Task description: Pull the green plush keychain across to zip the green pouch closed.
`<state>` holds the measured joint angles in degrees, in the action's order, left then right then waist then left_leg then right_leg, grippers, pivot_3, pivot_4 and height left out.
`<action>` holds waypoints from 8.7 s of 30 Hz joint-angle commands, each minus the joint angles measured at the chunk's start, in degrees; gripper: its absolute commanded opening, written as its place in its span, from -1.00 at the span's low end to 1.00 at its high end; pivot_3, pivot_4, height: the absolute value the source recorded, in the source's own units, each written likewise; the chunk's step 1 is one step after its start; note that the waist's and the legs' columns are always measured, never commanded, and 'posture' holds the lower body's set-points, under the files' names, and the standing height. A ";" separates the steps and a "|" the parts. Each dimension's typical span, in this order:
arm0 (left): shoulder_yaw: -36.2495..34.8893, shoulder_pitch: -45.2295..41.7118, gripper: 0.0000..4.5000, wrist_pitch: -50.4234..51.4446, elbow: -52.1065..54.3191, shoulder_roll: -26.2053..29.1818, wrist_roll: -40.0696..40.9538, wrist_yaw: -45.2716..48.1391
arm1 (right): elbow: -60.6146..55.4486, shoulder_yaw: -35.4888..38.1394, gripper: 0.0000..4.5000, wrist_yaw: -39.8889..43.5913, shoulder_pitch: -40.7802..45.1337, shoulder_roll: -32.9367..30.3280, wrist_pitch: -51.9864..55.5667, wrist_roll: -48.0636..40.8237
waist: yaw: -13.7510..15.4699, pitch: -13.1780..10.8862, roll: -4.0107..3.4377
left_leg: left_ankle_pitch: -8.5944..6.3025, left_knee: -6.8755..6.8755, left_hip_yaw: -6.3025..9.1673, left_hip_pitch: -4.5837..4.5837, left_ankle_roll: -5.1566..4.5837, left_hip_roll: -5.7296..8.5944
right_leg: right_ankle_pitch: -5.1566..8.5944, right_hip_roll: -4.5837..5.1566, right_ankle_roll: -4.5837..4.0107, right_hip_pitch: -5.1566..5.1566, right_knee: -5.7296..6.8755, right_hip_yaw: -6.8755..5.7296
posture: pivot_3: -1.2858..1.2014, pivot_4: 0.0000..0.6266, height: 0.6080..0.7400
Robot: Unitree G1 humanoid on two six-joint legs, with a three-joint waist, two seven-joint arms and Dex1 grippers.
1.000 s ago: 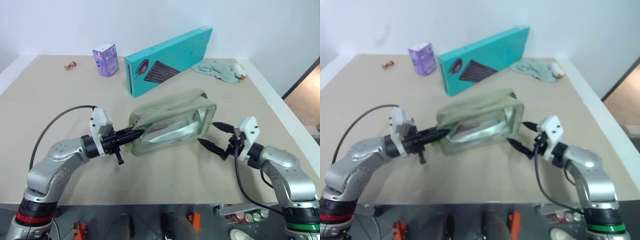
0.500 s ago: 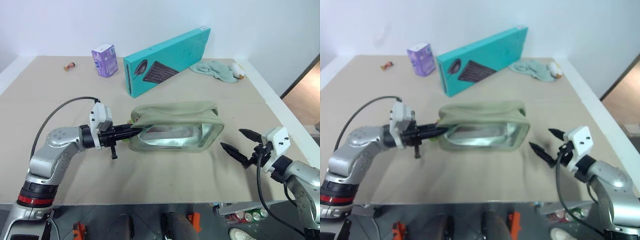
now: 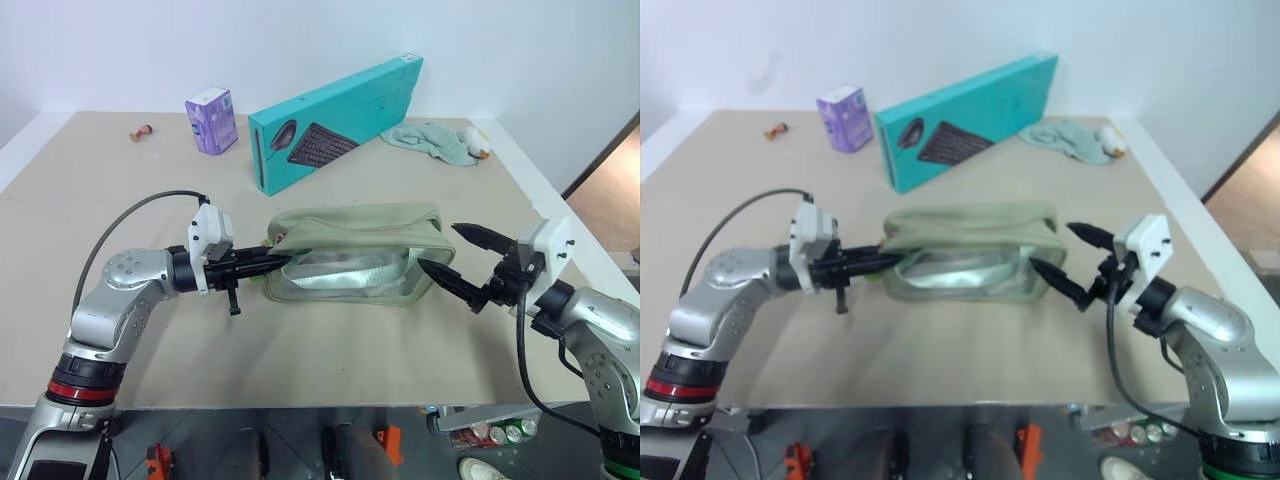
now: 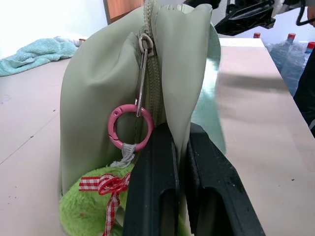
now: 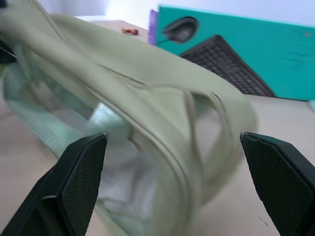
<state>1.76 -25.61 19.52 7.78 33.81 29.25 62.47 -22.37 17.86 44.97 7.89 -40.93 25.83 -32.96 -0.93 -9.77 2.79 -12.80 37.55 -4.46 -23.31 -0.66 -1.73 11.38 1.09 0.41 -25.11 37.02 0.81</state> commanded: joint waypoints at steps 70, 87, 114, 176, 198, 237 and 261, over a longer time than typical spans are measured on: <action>-17.42 10.58 0.99 18.61 5.02 5.81 13.47 -12.26 | -3.12 -1.13 -1.00 2.70 -1.07 -2.92 -1.93 1.43 | -0.21 0.01 0.00 | 0.03 -0.03 -0.08 0.03 -0.03 -0.06 | -0.04 0.06 -0.08 -0.05 0.00 -0.02 | 0.03 -0.52 1.00; -8.56 6.67 0.99 5.43 -1.08 0.00 1.20 -12.90 | -3.16 -2.15 -1.00 1.75 0.80 -2.92 -1.23 1.74 | -0.23 0.01 0.01 | 0.03 -0.04 -0.07 0.04 -0.03 -0.08 | -0.04 -0.02 -0.10 -0.06 0.01 0.03 | 0.03 -0.52 1.00; -7.66 1.86 -0.98 -2.57 -6.72 -2.42 -2.87 -10.28 | -1.15 -1.80 -1.00 2.55 -0.16 -3.05 -2.83 2.90 | -0.20 0.01 0.01 | 0.03 -0.02 -0.08 0.03 -0.03 -0.06 | -0.08 -0.01 -0.04 -0.04 0.01 0.03 | 0.03 -0.52 1.00; -5.71 -13.93 0.21 3.46 -2.78 8.02 -0.02 5.49 | 0.73 -3.72 -1.00 3.91 1.87 -2.91 -3.41 3.63 | -0.34 0.00 0.01 | 0.05 0.02 -0.09 0.02 -0.06 -0.04 | -0.26 -0.07 0.32 -0.05 0.00 -0.01 | 0.03 -0.52 1.00; -3.95 4.75 0.21 3.25 7.14 -0.44 -1.08 -9.97 | 1.59 -4.62 -1.00 4.26 2.72 -3.26 -3.64 4.19 | -0.27 0.01 0.02 | 0.08 0.02 -0.12 0.10 -0.05 -0.05 | -0.16 -0.05 0.02 0.00 0.02 0.09 | 0.03 -0.52 1.00; 1.93 2.63 -1.00 -1.10 4.33 -5.70 -5.45 -9.98 | 1.25 -20.43 0.94 2.19 32.61 0.00 3.70 3.26 | 0.90 0.07 0.04 | 0.06 0.04 -0.10 -0.21 -0.31 0.25 | -0.27 0.29 0.47 -0.10 -0.06 0.01 | 0.03 -0.52 1.00; 2.21 2.75 -1.00 -0.68 4.14 -6.12 -6.19 -10.83 | 6.91 -21.75 -0.99 7.26 32.78 4.98 1.01 6.40 | 1.19 0.06 0.03 | 0.08 0.09 -0.10 -0.15 -0.33 0.14 | -0.26 0.19 0.20 -0.08 -0.09 -0.06 | 0.03 -0.52 1.00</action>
<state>2.71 -22.72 18.64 11.69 27.84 23.48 51.59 -13.99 -4.63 52.12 39.30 -36.12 26.86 -26.10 0.27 -9.71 2.82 -12.72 37.64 -4.56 -23.46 -0.99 -1.58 11.13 1.27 0.62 -25.19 36.94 0.75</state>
